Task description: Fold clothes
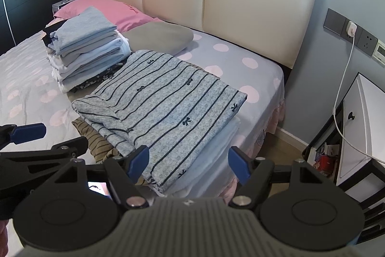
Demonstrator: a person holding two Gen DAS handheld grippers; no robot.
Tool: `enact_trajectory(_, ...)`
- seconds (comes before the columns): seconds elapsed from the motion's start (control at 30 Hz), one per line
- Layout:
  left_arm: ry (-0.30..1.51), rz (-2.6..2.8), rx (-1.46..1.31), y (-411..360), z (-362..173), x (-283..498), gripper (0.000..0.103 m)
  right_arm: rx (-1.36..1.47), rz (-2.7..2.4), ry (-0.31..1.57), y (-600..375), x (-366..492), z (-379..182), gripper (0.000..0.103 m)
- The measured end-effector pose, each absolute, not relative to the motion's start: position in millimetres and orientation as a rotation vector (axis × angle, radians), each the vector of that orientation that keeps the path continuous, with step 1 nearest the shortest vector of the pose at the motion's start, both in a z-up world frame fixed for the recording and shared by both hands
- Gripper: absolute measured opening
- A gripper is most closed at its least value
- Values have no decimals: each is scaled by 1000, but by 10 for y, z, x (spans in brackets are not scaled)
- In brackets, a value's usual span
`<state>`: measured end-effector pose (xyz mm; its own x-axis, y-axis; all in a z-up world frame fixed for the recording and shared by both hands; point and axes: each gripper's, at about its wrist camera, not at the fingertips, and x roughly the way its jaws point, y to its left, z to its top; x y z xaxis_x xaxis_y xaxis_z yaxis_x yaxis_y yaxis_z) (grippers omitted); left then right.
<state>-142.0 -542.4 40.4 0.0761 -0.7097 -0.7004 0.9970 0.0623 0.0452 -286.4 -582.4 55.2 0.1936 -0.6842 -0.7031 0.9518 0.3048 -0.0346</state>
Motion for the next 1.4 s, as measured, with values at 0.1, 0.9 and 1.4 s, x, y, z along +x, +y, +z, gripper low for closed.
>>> enact_trajectory(0.1, 585, -1401, 617, -5425, 399, -1420, 62, 467, -1206, 694, -5823, -2863, 556, 75)
enact_trajectory(0.9, 586, -1384, 635, -5444, 364, -1459, 61, 467, -1207, 703, -5825, -2874, 552, 75)
enact_trajectory(1.4, 593, -1383, 634, -5443, 367, -1461, 59, 467, -1200, 708, -5832, -2876, 553, 75)
